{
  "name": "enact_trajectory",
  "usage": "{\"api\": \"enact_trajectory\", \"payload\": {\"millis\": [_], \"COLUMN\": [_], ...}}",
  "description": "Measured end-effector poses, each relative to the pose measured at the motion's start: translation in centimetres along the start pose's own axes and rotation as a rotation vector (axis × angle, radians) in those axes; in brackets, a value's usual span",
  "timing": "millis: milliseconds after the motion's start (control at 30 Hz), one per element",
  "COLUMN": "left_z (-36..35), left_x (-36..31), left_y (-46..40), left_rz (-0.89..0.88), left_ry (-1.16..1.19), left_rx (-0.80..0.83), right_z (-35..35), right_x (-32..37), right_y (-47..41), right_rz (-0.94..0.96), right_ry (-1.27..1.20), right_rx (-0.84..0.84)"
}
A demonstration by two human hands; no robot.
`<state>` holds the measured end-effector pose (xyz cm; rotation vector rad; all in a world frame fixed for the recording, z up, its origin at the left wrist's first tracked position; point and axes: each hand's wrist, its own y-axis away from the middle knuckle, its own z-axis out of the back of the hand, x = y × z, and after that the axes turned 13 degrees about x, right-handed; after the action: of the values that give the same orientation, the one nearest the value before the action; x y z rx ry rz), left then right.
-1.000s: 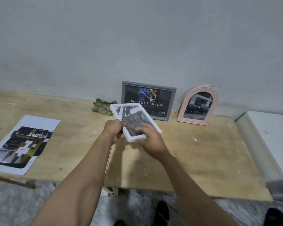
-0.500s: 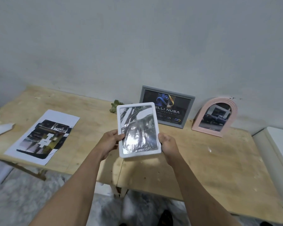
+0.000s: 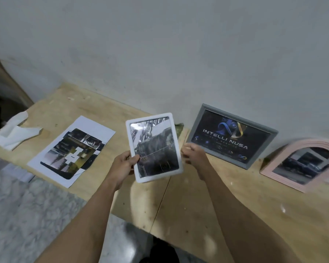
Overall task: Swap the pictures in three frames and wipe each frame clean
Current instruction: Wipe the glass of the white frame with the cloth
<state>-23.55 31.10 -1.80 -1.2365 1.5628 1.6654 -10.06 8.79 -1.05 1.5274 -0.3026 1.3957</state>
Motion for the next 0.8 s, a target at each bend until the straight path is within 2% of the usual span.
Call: {"api": "enact_trajectory", "payload": {"millis": [67,133,200,267,367,567,733,800], "left_z": [1.5,3.1,4.3,5.4,6.6,7.7,8.3,8.3], "left_x": [0.1,0.3,0.4,0.7,1.2,1.7,0.1,-1.3], "left_y": [-2.0,-4.0,-5.5,-6.7,-7.9,-8.3,-6.8,-5.6], "left_rz": [0.024,0.048,0.081,0.12,0.167,0.168,0.095,0.039], "left_ry": [0.039,0.07,0.088,0.115,0.156,0.168,0.174,0.162], "left_rx": [-0.063,-0.112,-0.127,-0.131,-0.136,-0.142,-0.162,-0.168], "right_z": [0.1,-0.2,-0.6,-1.0,-1.8,-2.7,-2.2,-2.4], "right_x": [2.0,3.5,4.2,3.9,2.6,1.1,3.5,6.0], "right_y": [-4.9,-9.7,-13.8,-17.6,-20.9,-22.2,-19.1,-17.0], "right_rz": [0.025,0.087,0.107,0.043,-0.019,-0.054,0.074,0.183], "right_ry": [0.186,0.415,0.725,1.034,1.228,1.187,0.676,0.573], "right_rx": [-0.088,-0.086,-0.023,0.08,0.162,-0.033,-0.093,-0.14]}}
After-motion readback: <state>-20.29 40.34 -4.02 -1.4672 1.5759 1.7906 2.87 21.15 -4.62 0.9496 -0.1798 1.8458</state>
